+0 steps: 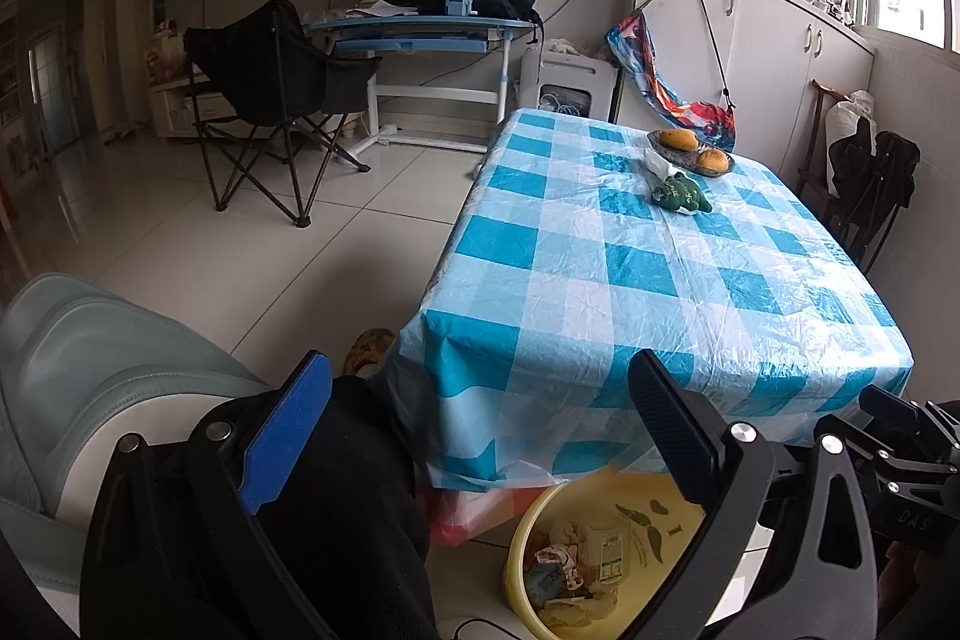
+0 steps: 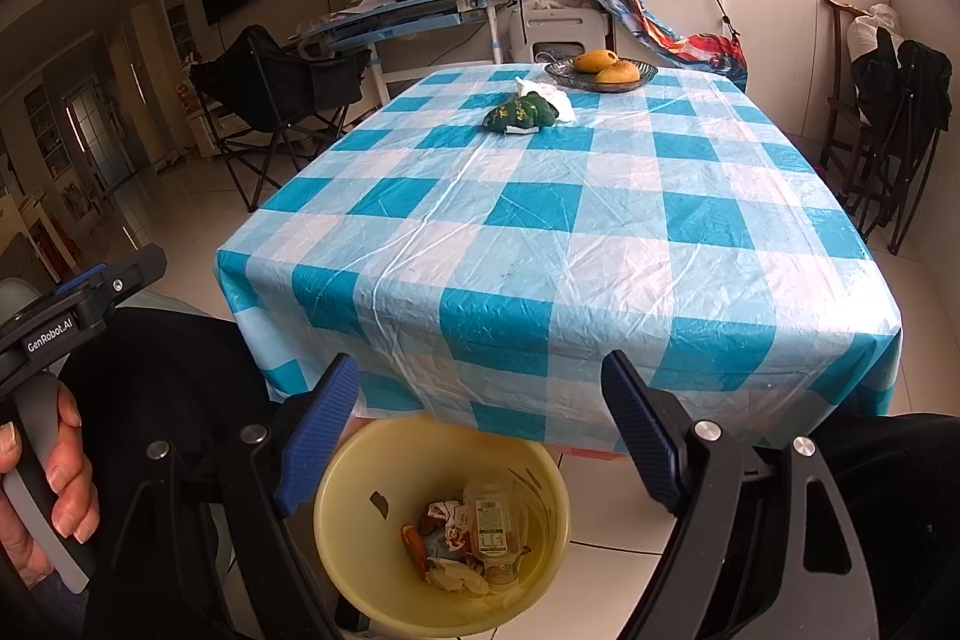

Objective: Collect trash

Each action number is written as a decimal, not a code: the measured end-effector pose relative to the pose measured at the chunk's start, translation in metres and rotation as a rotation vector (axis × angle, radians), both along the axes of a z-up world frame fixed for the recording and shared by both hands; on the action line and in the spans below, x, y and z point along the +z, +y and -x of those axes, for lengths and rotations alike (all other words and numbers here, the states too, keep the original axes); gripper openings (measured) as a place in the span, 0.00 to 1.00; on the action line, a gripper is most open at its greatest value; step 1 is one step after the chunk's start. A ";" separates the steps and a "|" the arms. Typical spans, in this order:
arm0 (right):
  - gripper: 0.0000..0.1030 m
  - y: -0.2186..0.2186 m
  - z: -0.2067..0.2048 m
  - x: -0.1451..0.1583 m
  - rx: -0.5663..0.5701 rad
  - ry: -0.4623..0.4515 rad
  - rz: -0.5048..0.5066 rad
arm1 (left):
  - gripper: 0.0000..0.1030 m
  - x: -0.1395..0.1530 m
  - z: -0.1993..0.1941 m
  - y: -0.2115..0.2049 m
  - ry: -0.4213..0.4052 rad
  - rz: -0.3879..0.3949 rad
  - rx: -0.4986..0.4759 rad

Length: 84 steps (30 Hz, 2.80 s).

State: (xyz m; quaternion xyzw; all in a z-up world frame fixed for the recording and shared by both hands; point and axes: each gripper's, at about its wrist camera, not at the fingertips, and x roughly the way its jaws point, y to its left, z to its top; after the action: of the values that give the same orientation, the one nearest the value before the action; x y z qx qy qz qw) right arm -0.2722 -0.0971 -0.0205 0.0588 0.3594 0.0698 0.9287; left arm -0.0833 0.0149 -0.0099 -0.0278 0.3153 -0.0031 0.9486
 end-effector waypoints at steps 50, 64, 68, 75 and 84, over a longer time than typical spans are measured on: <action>0.80 -0.019 0.014 0.020 -0.021 -0.100 -0.094 | 0.93 -0.001 0.001 -0.050 0.004 -0.150 -0.088; 0.82 -0.017 0.005 0.025 -0.006 -0.096 -0.115 | 0.93 0.001 0.011 -0.042 -0.012 -0.112 -0.094; 0.84 -0.022 -0.025 0.034 -0.002 -0.099 -0.111 | 0.93 0.002 0.010 -0.037 -0.019 -0.082 -0.098; 0.84 -0.034 -0.139 0.042 -0.015 -0.052 -0.083 | 0.93 -0.005 -0.007 -0.031 0.000 -0.031 -0.097; 0.83 -0.023 -0.311 0.016 -0.027 0.124 0.032 | 0.93 -0.008 -0.023 -0.028 0.018 0.004 -0.116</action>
State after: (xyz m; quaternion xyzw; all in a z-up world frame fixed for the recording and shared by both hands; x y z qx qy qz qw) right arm 0.0389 -0.1196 -0.0044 0.0528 0.4166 0.0474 0.9063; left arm -0.0598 -0.0134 -0.0176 -0.0116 0.3247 -0.0585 0.9439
